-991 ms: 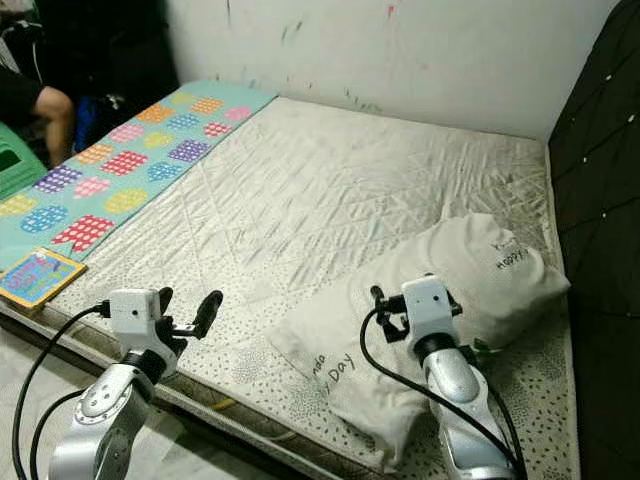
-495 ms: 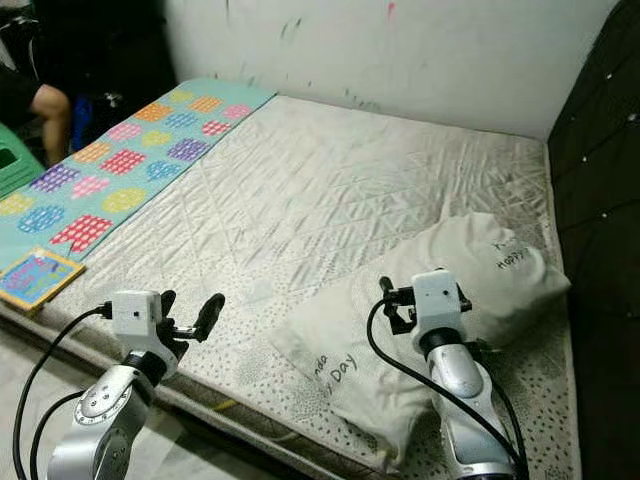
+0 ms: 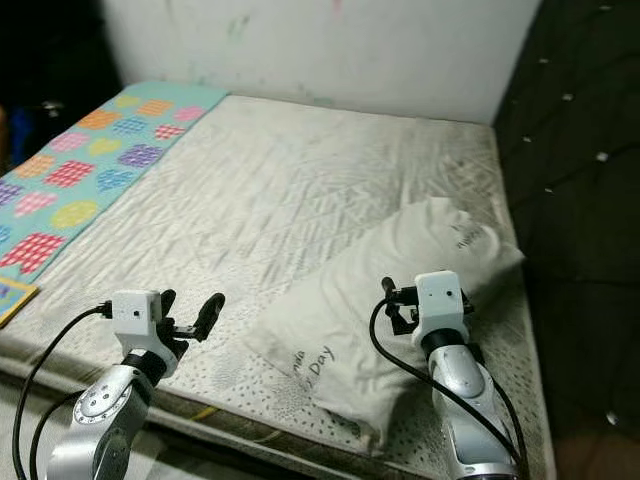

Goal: Clean up the room

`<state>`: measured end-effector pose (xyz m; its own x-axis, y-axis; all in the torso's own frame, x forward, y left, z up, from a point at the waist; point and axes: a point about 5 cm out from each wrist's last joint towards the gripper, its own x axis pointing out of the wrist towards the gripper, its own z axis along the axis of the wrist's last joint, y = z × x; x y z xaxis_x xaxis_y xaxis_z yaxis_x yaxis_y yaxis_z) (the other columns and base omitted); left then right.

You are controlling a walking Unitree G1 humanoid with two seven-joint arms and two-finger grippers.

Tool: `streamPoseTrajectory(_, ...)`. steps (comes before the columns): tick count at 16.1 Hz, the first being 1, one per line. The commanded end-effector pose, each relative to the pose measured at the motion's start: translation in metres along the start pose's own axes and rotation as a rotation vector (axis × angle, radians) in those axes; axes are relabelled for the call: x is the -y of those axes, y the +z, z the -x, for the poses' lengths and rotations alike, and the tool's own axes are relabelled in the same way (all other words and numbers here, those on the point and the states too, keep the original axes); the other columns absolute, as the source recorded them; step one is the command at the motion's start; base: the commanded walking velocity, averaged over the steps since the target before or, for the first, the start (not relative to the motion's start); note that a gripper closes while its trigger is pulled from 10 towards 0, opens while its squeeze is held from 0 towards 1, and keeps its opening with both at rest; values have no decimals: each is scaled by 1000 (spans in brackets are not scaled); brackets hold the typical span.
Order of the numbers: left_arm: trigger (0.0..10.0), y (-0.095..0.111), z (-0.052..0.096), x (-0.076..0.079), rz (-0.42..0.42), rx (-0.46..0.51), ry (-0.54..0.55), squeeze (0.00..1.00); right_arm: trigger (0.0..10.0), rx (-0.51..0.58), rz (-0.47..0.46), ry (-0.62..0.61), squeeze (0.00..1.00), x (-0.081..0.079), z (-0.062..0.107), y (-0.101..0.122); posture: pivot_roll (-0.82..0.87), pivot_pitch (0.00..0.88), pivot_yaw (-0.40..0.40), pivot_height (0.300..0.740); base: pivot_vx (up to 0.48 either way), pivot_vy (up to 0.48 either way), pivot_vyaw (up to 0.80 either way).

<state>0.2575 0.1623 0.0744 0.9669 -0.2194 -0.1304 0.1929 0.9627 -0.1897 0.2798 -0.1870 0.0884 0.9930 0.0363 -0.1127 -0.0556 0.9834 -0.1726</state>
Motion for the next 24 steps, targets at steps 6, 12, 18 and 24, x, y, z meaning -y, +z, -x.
streamPoseTrajectory(6, 10000, 4, 0, -2, -24, 5, 6, 0, 10000, 7, 1, -22, 0, 2, 0, 2, -179, 0, 22, 740, 0, 0, -267)
streamPoseTrajectory(12, 10000, 4, 0, -2, -24, 1, 8, 0, 10000, 9, 9, -16, 0, 1, 2, 1, -177, 0, 23, 727, 0, 0, 0)
streamPoseTrajectory(18, 10000, 4, 0, -2, -23, 0, 9, 0, 10000, 6, 10, -4, 0, -1, 2, 0, -178, 0, 23, 657, 0, 0, 0)
streamPoseTrajectory(24, 10000, 4, 0, -2, -23, 0, 11, 0, 10000, 9, 10, 4, 0, -2, 3, 0, -179, 0, 25, 617, 0, 0, 0)
